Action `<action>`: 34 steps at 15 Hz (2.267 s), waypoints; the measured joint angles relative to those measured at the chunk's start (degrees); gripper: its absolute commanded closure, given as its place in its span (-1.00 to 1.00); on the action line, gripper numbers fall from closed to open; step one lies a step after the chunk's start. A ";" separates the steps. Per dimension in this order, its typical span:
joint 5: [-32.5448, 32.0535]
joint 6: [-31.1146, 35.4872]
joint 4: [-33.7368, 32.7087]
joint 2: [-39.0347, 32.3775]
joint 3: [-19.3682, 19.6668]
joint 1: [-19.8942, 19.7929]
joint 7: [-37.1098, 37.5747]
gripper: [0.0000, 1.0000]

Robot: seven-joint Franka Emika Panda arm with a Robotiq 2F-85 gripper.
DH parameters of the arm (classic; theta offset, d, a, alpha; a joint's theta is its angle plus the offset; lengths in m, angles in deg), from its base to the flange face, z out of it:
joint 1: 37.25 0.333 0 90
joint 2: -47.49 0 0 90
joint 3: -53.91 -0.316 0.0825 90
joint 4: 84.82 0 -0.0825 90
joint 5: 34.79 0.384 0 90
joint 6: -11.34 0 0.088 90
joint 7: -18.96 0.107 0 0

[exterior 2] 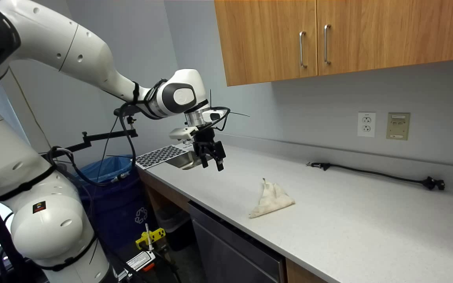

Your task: Unfold the white cloth

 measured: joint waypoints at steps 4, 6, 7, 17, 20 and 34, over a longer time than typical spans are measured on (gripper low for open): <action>0.00 2.19 -0.59 -3.56 1.64 -0.40 -3.17 -1.00; 0.00 4.71 -1.94 -7.23 2.25 -0.49 -5.70 -1.00; 0.00 5.97 -3.05 -9.40 2.35 -0.49 -6.98 -1.00; -3.69 9.75 -24.05 -32.55 1.82 0.03 -14.02 -1.00; -3.69 9.75 -23.57 -32.60 1.85 0.03 -13.99 -1.00; -7.68 10.71 -27.68 -40.60 2.74 -0.06 -17.85 -1.00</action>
